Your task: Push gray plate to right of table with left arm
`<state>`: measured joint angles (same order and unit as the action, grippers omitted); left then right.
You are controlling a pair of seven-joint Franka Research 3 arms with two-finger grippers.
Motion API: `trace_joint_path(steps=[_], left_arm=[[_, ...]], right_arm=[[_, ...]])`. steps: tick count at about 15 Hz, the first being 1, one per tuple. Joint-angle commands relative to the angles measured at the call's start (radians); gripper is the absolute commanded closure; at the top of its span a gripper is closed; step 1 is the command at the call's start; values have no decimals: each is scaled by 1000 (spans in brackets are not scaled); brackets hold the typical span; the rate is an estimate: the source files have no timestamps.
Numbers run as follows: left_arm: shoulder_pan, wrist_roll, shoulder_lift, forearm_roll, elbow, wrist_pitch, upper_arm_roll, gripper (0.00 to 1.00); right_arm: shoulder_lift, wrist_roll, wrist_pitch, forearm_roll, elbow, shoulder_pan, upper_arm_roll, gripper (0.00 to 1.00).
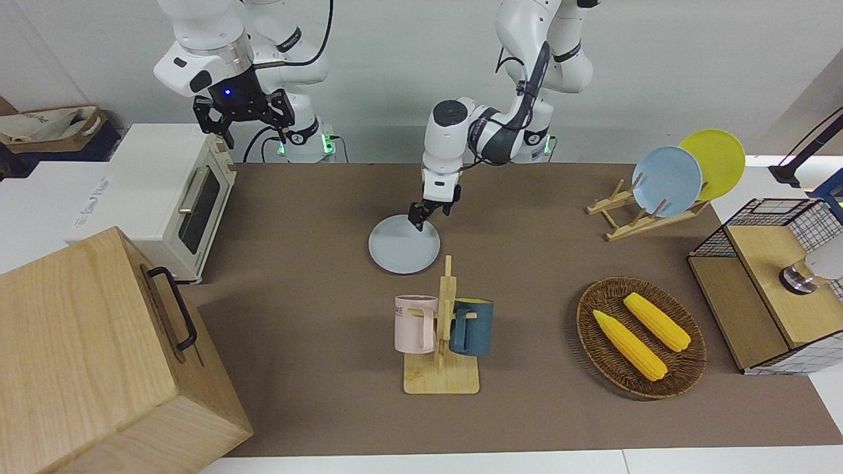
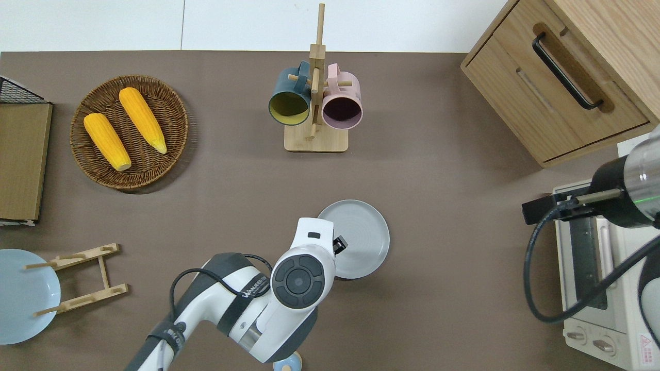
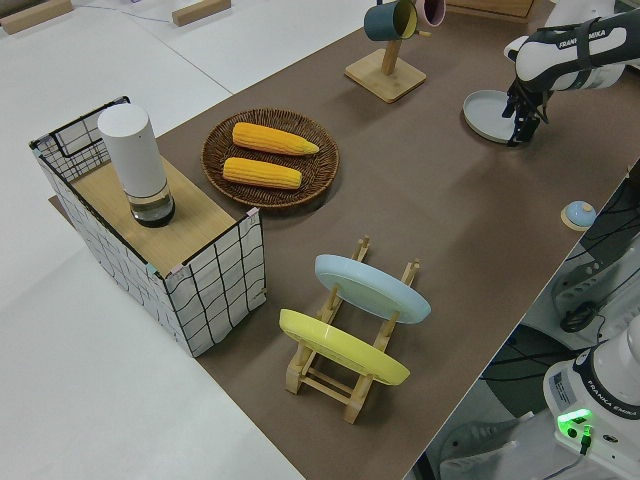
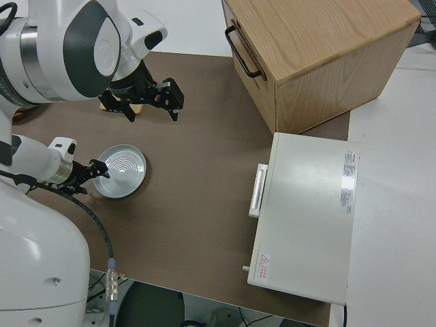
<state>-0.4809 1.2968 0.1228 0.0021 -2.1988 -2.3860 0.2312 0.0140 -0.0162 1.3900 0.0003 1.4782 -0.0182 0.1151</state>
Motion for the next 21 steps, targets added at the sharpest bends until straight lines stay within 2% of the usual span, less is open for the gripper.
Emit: trace_joint_path(steps=[1,4,6,10,13,15,18,21], left_arm=[[89,-232,-136,-28,8,190,-15,0],[206,-486,-181,-68,94,382,-13,0],[299,-644,-181,-68,175,505,-16,0],[445,-945,-183,-65,306,674,-18,0],[533,-1120,-189,-56,361,729,-19,0],[559,-1186,-186,-51,419,774,-27,0],[564,-1183,-175,-51,487,792,-70,0],[565,-1191,-169,-54,516,792,-81,0]], right_arm=[[3,-13,-16,4,-9,20,15,17],[3,-13,-16,4,-9,20,17,17],[3,-13,-16,6,-9,20,17,17],[3,-13,-16,4,-9,20,17,17],[3,-13,-16,6,-9,20,15,17],[3,-13,-16,6,-9,20,15,17],[3,-13,-16,6,-9,20,17,17],[3,-13,-16,4,-9,20,17,17]])
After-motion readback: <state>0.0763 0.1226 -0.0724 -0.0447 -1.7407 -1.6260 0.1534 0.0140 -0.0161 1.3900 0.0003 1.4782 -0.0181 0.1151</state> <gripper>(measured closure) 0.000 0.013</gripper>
